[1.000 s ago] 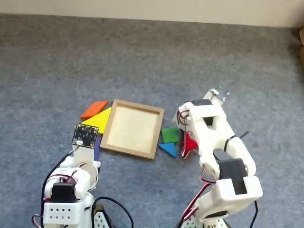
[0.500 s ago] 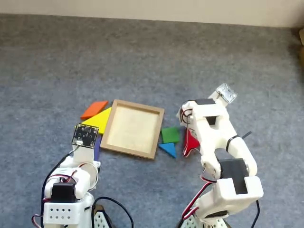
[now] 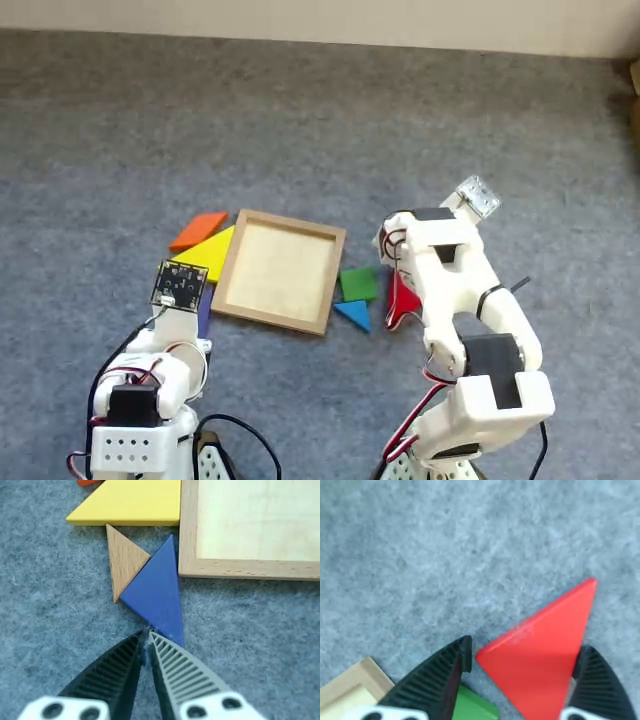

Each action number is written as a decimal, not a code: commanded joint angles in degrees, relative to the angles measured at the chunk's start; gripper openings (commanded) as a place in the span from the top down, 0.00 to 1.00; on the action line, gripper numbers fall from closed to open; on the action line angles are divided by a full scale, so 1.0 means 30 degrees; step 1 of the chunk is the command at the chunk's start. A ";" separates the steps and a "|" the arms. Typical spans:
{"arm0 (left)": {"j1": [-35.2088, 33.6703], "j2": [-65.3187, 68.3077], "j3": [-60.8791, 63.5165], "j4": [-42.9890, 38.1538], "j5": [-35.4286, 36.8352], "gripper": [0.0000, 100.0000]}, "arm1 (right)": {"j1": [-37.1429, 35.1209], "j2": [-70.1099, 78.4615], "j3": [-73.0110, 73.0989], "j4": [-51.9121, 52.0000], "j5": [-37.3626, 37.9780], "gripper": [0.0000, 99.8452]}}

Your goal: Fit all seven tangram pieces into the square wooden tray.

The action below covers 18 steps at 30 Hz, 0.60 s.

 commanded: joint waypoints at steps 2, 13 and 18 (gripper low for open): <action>-0.0308 -0.1070 0.0366 0.0088 0.0117 0.99 | 0.0308 -0.0073 -0.0894 0.0513 -0.0088 0.69; -0.0190 -0.1070 0.0366 0.0088 0.0117 0.99 | 0.0777 0.0689 -0.1070 0.1304 -0.0059 0.82; -0.0190 -0.1070 0.0366 0.0088 0.0117 0.99 | 0.1451 0.1392 -0.1070 0.1773 0.0615 0.83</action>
